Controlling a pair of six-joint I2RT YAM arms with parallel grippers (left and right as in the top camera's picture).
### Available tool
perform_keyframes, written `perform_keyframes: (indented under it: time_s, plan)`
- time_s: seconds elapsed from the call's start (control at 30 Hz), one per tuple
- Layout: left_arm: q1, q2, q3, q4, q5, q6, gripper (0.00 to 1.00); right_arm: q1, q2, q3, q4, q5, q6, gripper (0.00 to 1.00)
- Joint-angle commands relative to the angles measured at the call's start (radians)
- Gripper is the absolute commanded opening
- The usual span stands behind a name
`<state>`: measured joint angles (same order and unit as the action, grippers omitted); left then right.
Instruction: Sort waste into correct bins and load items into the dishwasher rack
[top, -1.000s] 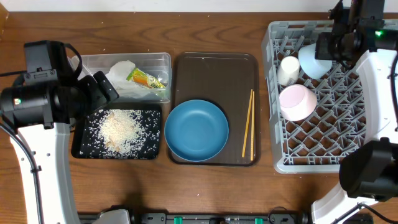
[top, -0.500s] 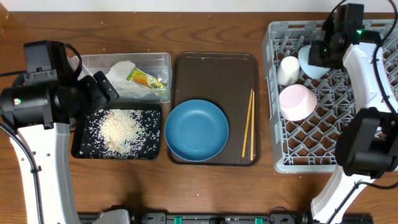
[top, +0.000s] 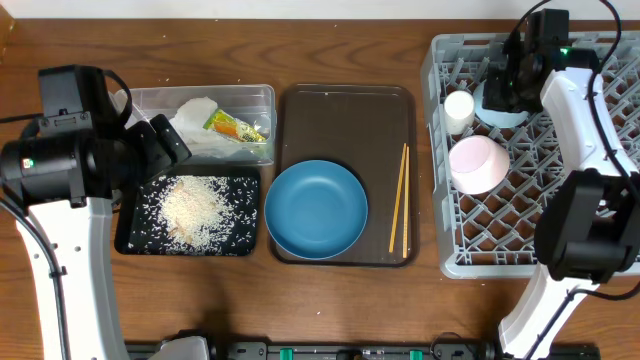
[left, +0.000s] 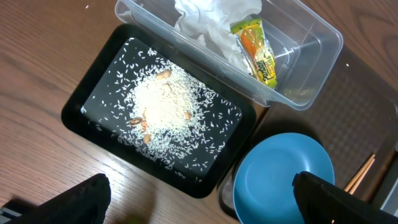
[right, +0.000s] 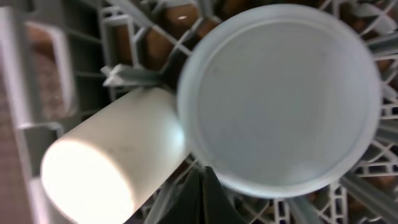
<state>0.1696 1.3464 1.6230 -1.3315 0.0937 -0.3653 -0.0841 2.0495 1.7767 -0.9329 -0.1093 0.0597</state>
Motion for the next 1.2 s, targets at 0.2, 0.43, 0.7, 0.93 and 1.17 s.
perform_keyframes:
  time_s: [0.2,0.43,0.7,0.93,1.17]
  plan:
    - [0.005,0.001,0.001,-0.002,-0.016,0.006,0.96,0.072,-0.274,0.014,-0.223,-0.176,-0.061,0.21]
    - [0.005,0.001,0.001,-0.002,-0.016,0.006,0.96,0.171,-0.310,0.006,-0.420,-0.167,-0.062,0.28]
    - [0.005,0.001,0.001,-0.002,-0.016,0.006,0.96,0.292,-0.310,-0.107,-0.403,0.015,0.009,0.28]
    - [0.005,0.001,0.001,-0.002,-0.016,0.006,0.96,0.314,-0.310,-0.312,-0.194,0.100,0.037,0.30]
    - [0.005,0.001,0.001,-0.002,-0.016,0.006,0.96,0.313,-0.310,-0.423,-0.042,0.102,0.038,0.31]
